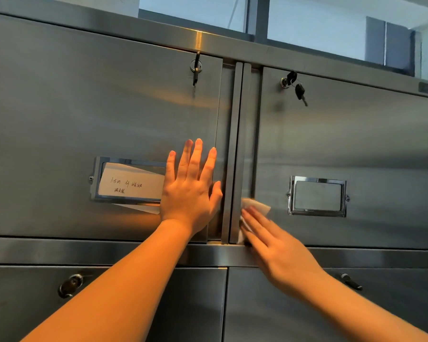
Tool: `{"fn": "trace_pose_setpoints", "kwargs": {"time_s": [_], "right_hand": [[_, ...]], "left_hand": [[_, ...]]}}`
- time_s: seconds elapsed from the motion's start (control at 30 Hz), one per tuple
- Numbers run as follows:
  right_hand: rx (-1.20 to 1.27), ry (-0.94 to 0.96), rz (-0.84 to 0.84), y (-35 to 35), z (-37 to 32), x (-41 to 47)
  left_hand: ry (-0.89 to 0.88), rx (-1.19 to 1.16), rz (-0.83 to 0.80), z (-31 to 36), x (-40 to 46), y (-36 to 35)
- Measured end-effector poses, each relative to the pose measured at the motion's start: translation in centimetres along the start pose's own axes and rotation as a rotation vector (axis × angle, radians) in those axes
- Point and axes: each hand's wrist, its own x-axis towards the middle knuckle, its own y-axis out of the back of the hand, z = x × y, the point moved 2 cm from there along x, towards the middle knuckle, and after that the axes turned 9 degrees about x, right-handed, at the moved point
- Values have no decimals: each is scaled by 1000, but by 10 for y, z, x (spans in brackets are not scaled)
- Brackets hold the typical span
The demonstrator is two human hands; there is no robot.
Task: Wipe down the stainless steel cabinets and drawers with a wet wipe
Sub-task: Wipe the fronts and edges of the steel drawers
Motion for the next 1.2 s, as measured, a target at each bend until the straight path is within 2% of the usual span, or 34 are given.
{"fn": "trace_pose_setpoints", "kwargs": {"time_s": [0.1, 0.23, 0.3, 0.4, 0.5, 0.67, 0.8, 0.9, 1.1, 1.2], "right_hand": [[46, 30, 114, 4, 5, 0], [247, -244, 444, 24, 16, 20], [348, -291, 541, 23, 4, 24], [482, -285, 476, 9, -25, 23], [718, -447, 498, 0, -38, 25], [860, -719, 653, 0, -35, 49], [957, -865, 662, -8, -43, 50], [941, -890, 637, -4, -39, 52], [868, -851, 710, 37, 5, 108], [871, -830, 692, 29, 2, 104]], "left_hand": [[0, 5, 6, 0, 0, -1], [4, 13, 19, 0, 1, -3], [3, 15, 23, 0, 1, -4], [4, 13, 28, 0, 1, -3], [7, 9, 19, 0, 1, -4], [8, 22, 7, 0, 0, -4], [10, 11, -12, 0, 1, -3], [10, 6, -22, 0, 1, -3], [1, -5, -19, 0, 2, -2], [-4, 1, -14, 0, 2, -2]]}}
